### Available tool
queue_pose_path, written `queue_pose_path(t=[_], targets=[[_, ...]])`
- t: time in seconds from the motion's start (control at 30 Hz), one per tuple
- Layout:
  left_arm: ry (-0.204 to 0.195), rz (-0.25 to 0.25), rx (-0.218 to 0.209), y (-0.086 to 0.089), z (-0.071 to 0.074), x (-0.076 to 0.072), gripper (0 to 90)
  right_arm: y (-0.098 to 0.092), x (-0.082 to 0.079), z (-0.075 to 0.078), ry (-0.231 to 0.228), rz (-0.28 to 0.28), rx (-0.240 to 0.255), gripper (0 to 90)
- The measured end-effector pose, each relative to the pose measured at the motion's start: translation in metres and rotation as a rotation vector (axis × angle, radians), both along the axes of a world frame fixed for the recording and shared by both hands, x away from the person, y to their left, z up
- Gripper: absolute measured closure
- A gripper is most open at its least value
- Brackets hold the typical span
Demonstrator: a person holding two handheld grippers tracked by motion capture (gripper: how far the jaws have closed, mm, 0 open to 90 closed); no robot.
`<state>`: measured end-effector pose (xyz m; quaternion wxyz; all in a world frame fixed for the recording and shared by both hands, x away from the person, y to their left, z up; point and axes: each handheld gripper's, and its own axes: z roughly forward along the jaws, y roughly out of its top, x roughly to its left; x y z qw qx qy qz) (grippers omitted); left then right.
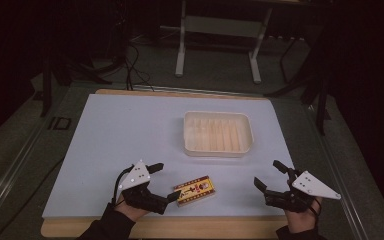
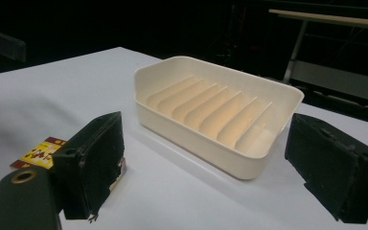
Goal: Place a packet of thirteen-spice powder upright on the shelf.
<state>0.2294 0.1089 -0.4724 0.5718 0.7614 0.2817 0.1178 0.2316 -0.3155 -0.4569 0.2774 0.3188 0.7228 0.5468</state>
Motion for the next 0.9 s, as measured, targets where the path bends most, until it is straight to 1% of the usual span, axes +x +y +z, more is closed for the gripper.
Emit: queue_pose_path(t=[0.13, 0.17, 0.3, 0.33, 0.43, 0.53, 0.6, 0.63, 0.67, 0.8, 0.87, 0.9], targets=[[0.007, -0.047, 0.035, -0.012, 0.001, 0.002, 1.0, 0.0, 0.0, -0.001, 0.007, 0.003, 0.003, 13.1], [0.003, -0.047, 0.042, -0.015, 0.001, 0.002, 1.0, 0.0, 0.0, -0.001, 0.007, 0.003, 0.003, 13.1], [0.008, -0.071, 0.07, -0.025, -0.001, 0.004, 1.0, 0.0, 0.0, -0.001, 0.013, 0.004, 0.006, 13.1], [0.007, -0.07, 0.079, -0.028, -0.001, 0.004, 1.0, 0.0, 0.0, -0.001, 0.012, 0.005, 0.003, 13.1], [0.006, -0.08, 0.092, -0.034, -0.001, 0.006, 1.0, 0.0, 0.0, -0.001, 0.014, 0.009, 0.007, 13.1], [0.011, -0.097, 0.107, -0.041, -0.002, 0.01, 1.0, 0.0, 0.0, -0.001, 0.017, 0.012, 0.006, 13.1], [0.018, -0.104, 0.107, -0.044, -0.003, 0.012, 1.0, 0.0, 0.0, -0.001, 0.017, 0.013, 0.006, 13.1], [0.016, -0.103, 0.117, -0.046, -0.004, 0.013, 1.2, 0.001, 0.0, -0.001, 0.019, 0.017, 0.005, 13.1], [0.021, -0.116, 0.13, -0.05, -0.006, 0.015, 1.6, 0.001, 0.0, -0.001, 0.019, 0.019, 0.006, 13.2], [0.03, -0.133, 0.167, -0.057, -0.01, 0.018, 1.6, 0.001, 0.0, -0.001, 0.021, 0.023, 0.006, 13.1], [0.033, -0.126, 0.18, -0.06, -0.013, 0.02, 2.0, 0.001, 0.0, -0.001, 0.025, 0.025, 0.007, 13.1], [0.043, -0.134, 0.177, -0.06, -0.014, 0.022, 2.1, 0.001, 0.0, -0.001, 0.027, 0.027, 0.009, 13.1]])
